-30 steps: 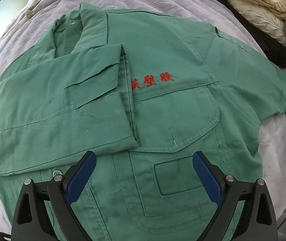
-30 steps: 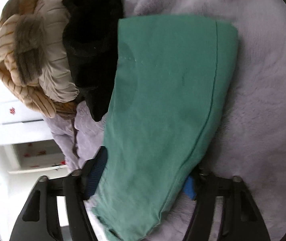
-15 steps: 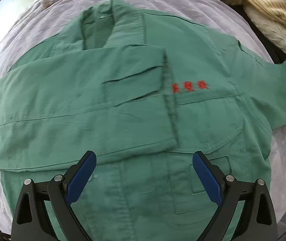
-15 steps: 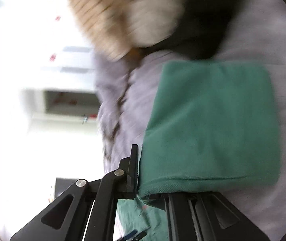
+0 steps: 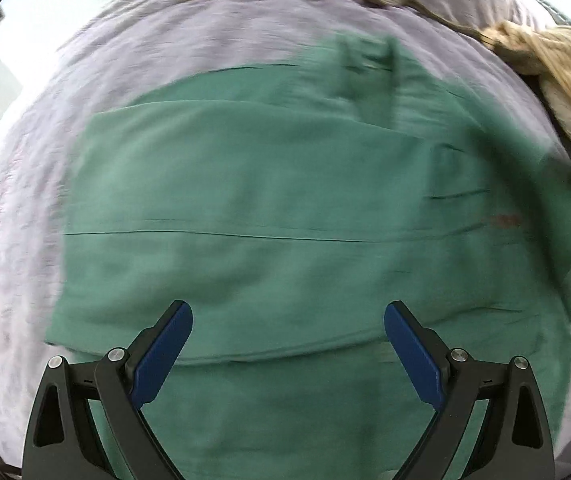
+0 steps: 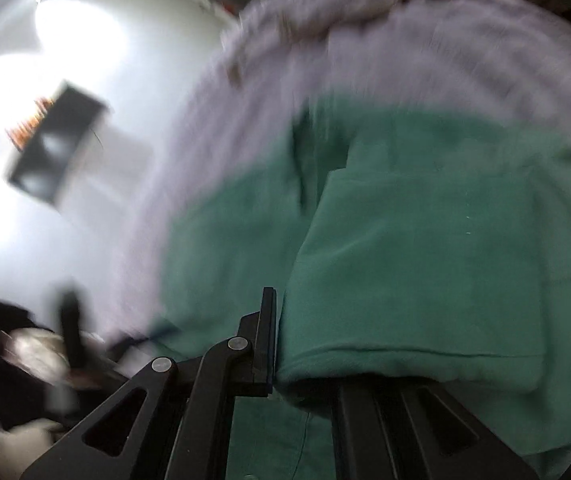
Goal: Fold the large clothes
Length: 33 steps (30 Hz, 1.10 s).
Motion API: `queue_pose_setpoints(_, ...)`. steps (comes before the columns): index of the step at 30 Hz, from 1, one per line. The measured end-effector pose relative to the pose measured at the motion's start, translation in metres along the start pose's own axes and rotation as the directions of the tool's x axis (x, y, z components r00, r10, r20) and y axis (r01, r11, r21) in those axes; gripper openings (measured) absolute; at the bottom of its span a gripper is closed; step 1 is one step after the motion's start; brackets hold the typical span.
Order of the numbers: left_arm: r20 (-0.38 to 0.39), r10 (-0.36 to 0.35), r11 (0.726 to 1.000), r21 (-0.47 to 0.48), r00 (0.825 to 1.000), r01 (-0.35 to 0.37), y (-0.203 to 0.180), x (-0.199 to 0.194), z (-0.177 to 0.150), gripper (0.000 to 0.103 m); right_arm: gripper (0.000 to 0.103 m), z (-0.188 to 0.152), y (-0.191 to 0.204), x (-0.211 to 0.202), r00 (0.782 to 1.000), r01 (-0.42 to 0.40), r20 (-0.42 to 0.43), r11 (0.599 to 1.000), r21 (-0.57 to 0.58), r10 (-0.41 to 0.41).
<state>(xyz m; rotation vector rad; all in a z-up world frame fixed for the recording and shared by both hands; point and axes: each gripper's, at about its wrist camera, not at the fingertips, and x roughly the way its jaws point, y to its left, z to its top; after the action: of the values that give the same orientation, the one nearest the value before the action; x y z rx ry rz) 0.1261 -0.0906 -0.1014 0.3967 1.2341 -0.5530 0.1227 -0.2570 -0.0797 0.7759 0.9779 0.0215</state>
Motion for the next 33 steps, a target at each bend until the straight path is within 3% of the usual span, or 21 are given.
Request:
queue_pose_setpoints(2, 0.007, 0.031, 0.999, -0.015, 0.999, -0.031, 0.020, 0.002, 0.000, 0.097, 0.011, -0.016, 0.001, 0.034, 0.992, 0.103, -0.067, 0.995, 0.013, -0.102)
queue_pose_setpoints(4, 0.002, 0.031, 0.998, -0.049, 1.000, -0.031, 0.041, 0.002, -0.005, 0.097, 0.018, -0.025, -0.009, 0.045, 0.987, 0.134, -0.096, 0.989, 0.062, -0.127)
queue_pose_setpoints(5, 0.001, 0.026, 0.998, -0.065, 1.000, -0.025, 0.048, 0.002, -0.007, 0.097, 0.030, -0.029, -0.013, 0.040, 0.992, 0.103, -0.082, 0.989, 0.109, -0.095)
queue_pose_setpoints(6, 0.005, 0.019, 0.996, -0.083, 1.000, -0.019, 0.057, 0.002, -0.009, 0.097, 0.049, -0.032, -0.017, 0.032, 0.995, 0.085, -0.068, 0.985, 0.153, -0.075)
queue_pose_setpoints(8, 0.011, 0.012, 0.995, -0.098, 1.000, -0.011, 0.066, 0.001, -0.013, 0.097, 0.070, -0.038, -0.025, 0.008, 0.997, 0.068, 0.005, 0.966, 0.251, -0.071)
queue_pose_setpoints(10, 0.015, 0.006, 0.994, -0.106, 1.000, -0.004, 0.074, -0.001, -0.018, 0.097, 0.070, -0.040, -0.037, -0.012, 0.992, 0.057, 0.085, 0.942, 0.331, -0.090)
queue_pose_setpoints(13, 0.022, -0.009, 0.993, -0.116, 1.000, 0.012, 0.082, -0.007, -0.028, 0.097, 0.070, -0.031, -0.064, -0.026, 0.983, 0.031, 0.143, 0.868, 0.495, -0.117)
queue_pose_setpoints(14, 0.026, -0.013, 0.993, -0.120, 1.000, 0.016, 0.084, -0.009, -0.030, 0.097, 0.054, -0.027, -0.070, -0.026, 0.980, 0.027, 0.152, 0.845, 0.535, -0.127)
queue_pose_setpoints(15, 0.030, -0.015, 0.992, -0.124, 0.999, 0.019, 0.084, -0.012, -0.030, 0.097, 0.022, -0.022, -0.067, -0.024, 0.978, 0.033, 0.156, 0.838, 0.544, -0.140)
queue_pose_setpoints(16, 0.035, -0.016, 0.991, -0.129, 0.999, 0.021, 0.088, -0.016, -0.032, 0.097, 0.018, -0.016, -0.062, -0.022, 0.976, 0.052, 0.152, 0.846, 0.530, -0.155)
queue_pose_setpoints(18, 0.047, -0.014, 0.990, -0.140, 0.999, 0.021, 0.100, -0.021, -0.035, 0.097, 0.018, -0.002, -0.039, -0.020, 0.968, 0.108, 0.161, 0.899, 0.423, -0.193)
queue_pose_setpoints(20, 0.062, 0.001, 0.988, -0.153, 0.998, 0.009, 0.110, -0.025, -0.034, 0.097, 0.017, 0.008, 0.008, -0.013, 0.966, 0.153, 0.171, 0.964, 0.216, -0.192)
queue_pose_setpoints(21, 0.071, 0.020, 0.987, -0.160, 0.997, -0.008, 0.116, -0.028, -0.036, 0.097, 0.017, 0.011, 0.030, -0.007, 0.968, 0.166, 0.170, 0.978, 0.123, -0.186)
queue_pose_setpoints(24, 0.088, 0.065, 0.980, -0.193, 0.994, -0.047, 0.137, -0.034, -0.041, 0.097, 0.018, 0.005, 0.086, 0.024, 0.973, 0.205, 0.128, 0.972, -0.110, -0.191)
queue_pose_setpoints(26, 0.084, 0.080, 0.972, -0.227, 0.993, -0.060, 0.150, -0.033, -0.043, 0.097, 0.022, -0.011, 0.113, 0.060, 0.976, 0.217, 0.042, 0.949, -0.230, -0.213)
queue_pose_setpoints(29, 0.064, 0.099, 0.960, -0.270, 0.993, -0.078, 0.167, -0.033, -0.049, 0.097, 0.044, -0.037, 0.120, 0.097, 0.955, 0.247, -0.081, 0.919, -0.308, -0.284)
queue_pose_setpoints(33, 0.060, 0.098, 0.962, -0.260, 0.993, -0.079, 0.168, -0.035, -0.050, 0.097, 0.055, -0.060, 0.109, 0.089, 0.965, 0.189, -0.132, 0.948, -0.258, -0.228)
